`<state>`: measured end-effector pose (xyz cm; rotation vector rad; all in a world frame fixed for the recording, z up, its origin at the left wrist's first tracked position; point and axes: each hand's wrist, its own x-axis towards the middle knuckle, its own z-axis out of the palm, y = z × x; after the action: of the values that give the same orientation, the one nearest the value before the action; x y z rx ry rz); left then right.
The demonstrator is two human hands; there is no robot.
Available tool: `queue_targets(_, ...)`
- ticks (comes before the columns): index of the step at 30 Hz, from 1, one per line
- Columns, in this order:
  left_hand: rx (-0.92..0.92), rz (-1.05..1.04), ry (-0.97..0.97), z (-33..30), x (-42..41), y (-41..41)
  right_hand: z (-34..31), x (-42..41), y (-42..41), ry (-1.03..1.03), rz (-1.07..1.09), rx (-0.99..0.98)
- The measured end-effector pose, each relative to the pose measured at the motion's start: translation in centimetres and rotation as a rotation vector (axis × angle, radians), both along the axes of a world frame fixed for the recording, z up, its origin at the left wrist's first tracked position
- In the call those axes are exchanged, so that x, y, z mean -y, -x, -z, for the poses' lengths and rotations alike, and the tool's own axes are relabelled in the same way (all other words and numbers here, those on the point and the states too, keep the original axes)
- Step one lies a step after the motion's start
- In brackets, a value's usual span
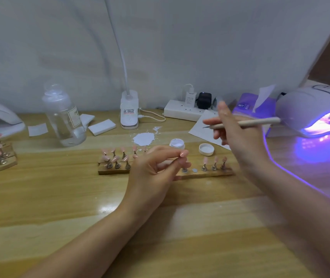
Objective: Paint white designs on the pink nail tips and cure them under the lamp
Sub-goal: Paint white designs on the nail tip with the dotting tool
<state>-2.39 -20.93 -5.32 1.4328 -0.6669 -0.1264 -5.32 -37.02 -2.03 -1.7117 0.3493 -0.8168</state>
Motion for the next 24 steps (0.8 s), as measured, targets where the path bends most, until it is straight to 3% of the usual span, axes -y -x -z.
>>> queue_targets(6,-0.062,-0.033,0.046,0.2,0.0,-0.5,-0.5,0.4,-4.4,0.207,-0.11,-0.214)
queue_targets(15,-0.056,-0.032,-0.006,0.5,0.4,-0.7,1.4,-0.9,-7.7,0.539,0.01,-0.353)
queue_targets(24,0.011,-0.056,-0.012,0.7,0.3,-0.7,1.3,-0.7,-7.5,0.57,-0.013,-0.315)
